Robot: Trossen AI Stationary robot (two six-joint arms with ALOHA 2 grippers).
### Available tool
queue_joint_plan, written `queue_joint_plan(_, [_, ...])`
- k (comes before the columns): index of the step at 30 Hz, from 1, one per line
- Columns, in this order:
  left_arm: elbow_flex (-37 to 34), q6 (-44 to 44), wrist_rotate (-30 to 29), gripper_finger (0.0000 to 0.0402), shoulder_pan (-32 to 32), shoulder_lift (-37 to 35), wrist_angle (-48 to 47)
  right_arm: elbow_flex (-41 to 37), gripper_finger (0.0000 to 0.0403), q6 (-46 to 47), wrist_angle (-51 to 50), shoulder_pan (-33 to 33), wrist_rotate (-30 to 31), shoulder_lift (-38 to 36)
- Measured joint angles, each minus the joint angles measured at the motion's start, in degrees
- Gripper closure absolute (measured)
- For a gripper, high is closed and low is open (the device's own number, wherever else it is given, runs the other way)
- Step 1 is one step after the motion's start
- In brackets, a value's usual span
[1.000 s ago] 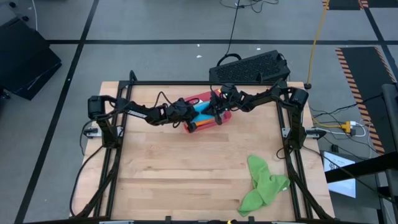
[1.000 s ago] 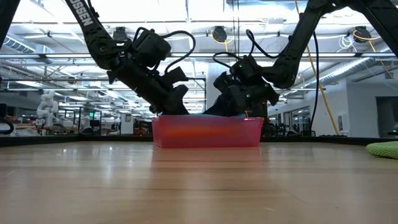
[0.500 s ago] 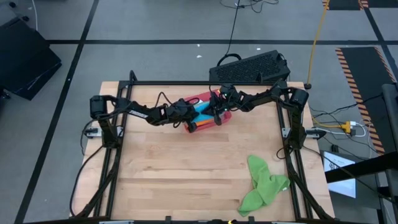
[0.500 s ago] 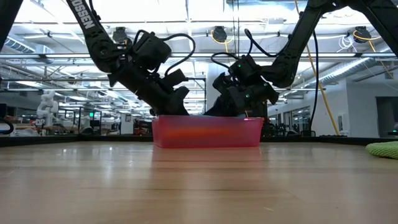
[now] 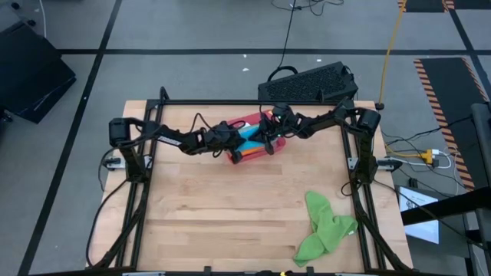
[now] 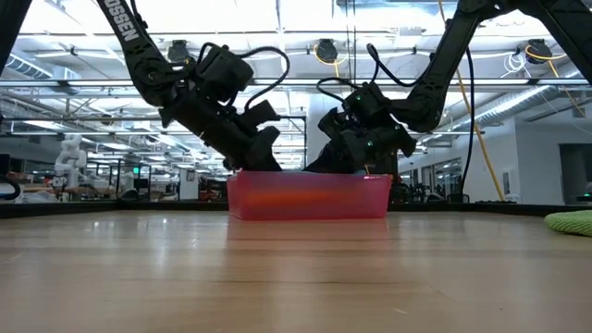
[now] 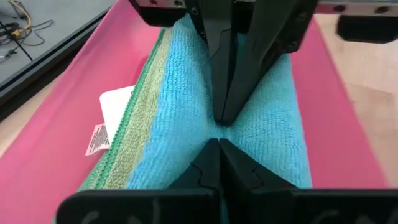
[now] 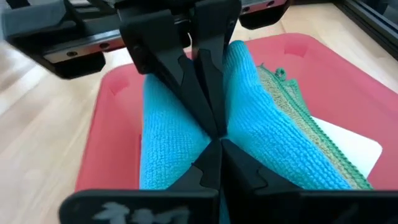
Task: Fold microfiber towels
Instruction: Put the folded blue microfiber cloth into the red bin
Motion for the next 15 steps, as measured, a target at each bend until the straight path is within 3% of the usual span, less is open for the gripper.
queue_joint_plan(8, [-0.08,0.74,0.11,0.0384,-0.01,-3.22,-0.83,-0.15,0.0403,1.47,1.51,-0.04,-0.66,-2.90])
queue_joint_plan(15, [-0.10,1.34,0.07,0.0398,-0.01,-4.78,-0.94,-0.18,0.0403,2.32,1.68,-0.09,-1.71,-4.85])
